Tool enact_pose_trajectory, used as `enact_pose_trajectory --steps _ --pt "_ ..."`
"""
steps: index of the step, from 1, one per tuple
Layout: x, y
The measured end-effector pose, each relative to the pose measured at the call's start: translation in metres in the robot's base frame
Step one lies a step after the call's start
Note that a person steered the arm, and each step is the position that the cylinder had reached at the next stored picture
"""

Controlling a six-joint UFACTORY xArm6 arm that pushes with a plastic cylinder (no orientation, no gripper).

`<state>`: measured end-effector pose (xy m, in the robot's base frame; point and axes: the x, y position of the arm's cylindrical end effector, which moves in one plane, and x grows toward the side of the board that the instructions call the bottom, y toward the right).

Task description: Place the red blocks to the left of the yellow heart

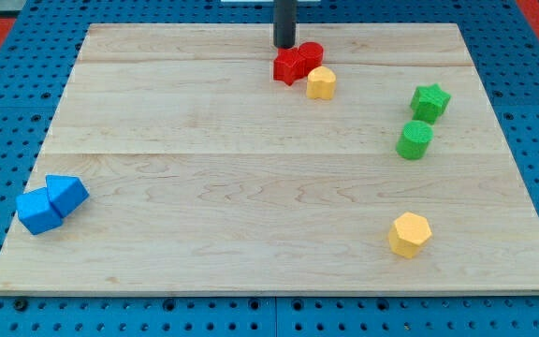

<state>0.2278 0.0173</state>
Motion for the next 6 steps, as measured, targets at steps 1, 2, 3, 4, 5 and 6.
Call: enact_pose_trajectory --steps 1,2,3,4,5,6 --pt "-0.013 0.038" --pt "-0.002 0.086" --pt "0.022 0.092" --pt "0.043 0.045" --pt "0.058 -0.015" --pt "0.071 -0.036"
